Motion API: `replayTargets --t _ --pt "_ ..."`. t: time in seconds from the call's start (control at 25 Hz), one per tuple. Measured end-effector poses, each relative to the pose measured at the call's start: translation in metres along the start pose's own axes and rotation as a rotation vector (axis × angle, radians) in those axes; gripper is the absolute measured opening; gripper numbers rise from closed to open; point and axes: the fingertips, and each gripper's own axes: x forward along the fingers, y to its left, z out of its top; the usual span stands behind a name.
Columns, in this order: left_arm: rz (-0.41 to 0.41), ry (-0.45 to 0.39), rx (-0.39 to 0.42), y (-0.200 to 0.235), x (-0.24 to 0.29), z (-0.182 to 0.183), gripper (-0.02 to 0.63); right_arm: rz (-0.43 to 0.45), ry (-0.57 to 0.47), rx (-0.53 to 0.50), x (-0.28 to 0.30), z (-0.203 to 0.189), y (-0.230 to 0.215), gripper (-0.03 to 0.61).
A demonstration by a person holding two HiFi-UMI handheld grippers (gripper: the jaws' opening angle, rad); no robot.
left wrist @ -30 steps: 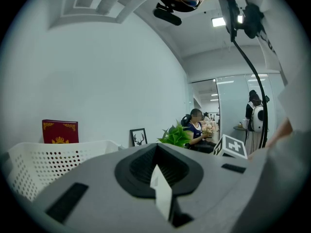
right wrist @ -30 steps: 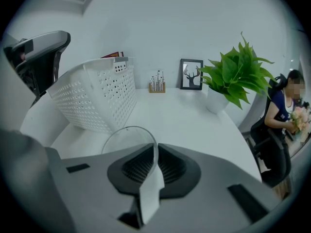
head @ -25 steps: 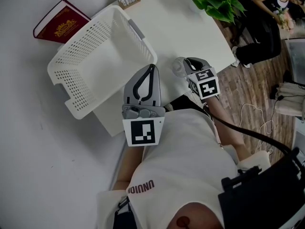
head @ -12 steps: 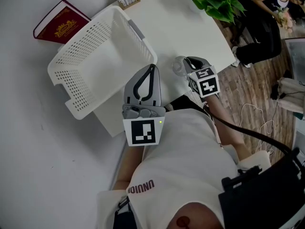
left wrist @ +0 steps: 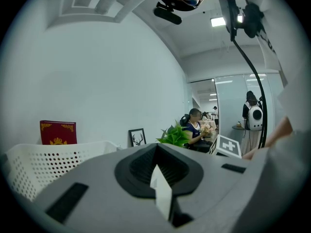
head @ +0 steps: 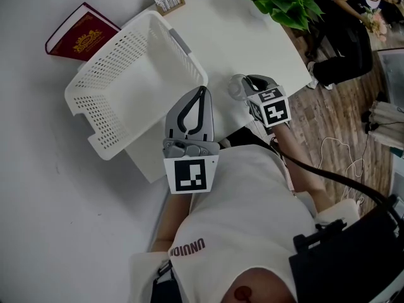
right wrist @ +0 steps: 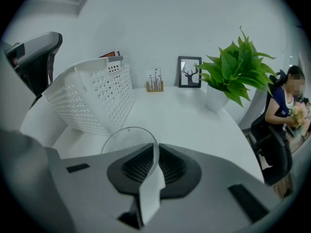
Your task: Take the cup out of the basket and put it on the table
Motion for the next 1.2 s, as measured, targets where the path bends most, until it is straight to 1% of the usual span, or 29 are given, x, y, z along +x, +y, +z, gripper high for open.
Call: replayTargets --t 0.04,0.12,0.24,0.4,0.48,0.76,0.96,1.04,1.2 --pt "0.003 0.000 -0.009 0.000 0.000 0.000 0.009 0.001 0.000 0.006 0.000 0.000 0.000 0.041" --pt "-0.018 0.007 0.051 -0.001 0.001 0.001 0.009 0.001 0.000 0.013 0.001 0.001 0.000 0.041" --pt "0.011 -0.009 -0.035 0.001 0.001 0.002 0.009 -0.003 -0.003 0.003 -0.001 0.002 0.000 0.041" --pt "0.016 -0.013 -0.040 0.002 0.001 0.004 0.009 0.000 -0.026 -0.006 -0.008 0.009 0.000 0.041" --pt "0.016 -0.015 -0.041 0.002 0.001 0.004 0.009 -0.003 -0.055 -0.012 -0.015 0.018 0.000 0.041" --pt "0.005 -0.029 -0.030 -0.001 0.006 0.009 0.009 -0.020 -0.227 -0.059 -0.049 0.076 0.005 0.040" --pt "0.008 -0.030 -0.028 -0.001 0.006 0.010 0.009 -0.054 -0.414 -0.145 -0.083 0.115 0.016 0.019" --pt "0.013 -0.033 -0.027 0.000 0.006 0.011 0.009 -0.070 -0.478 -0.162 -0.095 0.127 0.020 0.018" --pt "0.020 -0.043 -0.027 0.003 0.005 0.015 0.009 -0.101 -0.573 -0.203 -0.117 0.142 0.027 0.017"
